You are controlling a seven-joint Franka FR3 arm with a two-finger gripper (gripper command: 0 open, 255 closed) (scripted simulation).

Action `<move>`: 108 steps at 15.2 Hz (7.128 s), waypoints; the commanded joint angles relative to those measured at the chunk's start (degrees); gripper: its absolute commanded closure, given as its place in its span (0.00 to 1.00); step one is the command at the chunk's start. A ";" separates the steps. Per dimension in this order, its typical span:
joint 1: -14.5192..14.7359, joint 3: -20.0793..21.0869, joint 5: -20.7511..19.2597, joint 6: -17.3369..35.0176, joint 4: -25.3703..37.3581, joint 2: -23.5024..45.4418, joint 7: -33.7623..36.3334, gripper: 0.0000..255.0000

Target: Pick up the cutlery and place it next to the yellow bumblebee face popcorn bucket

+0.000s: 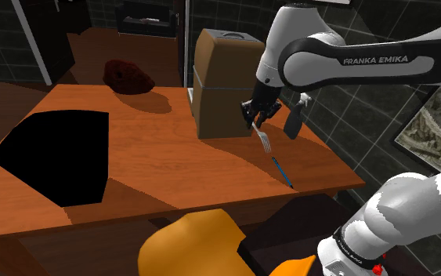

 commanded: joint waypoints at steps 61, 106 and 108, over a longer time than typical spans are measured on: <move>10.23 18.36 -22.05 -10.23 46.16 44.51 33.75 1.00; 11.53 14.20 -31.07 14.32 28.30 53.64 42.21 1.00; 11.53 14.20 -31.07 14.31 28.30 53.64 42.21 0.00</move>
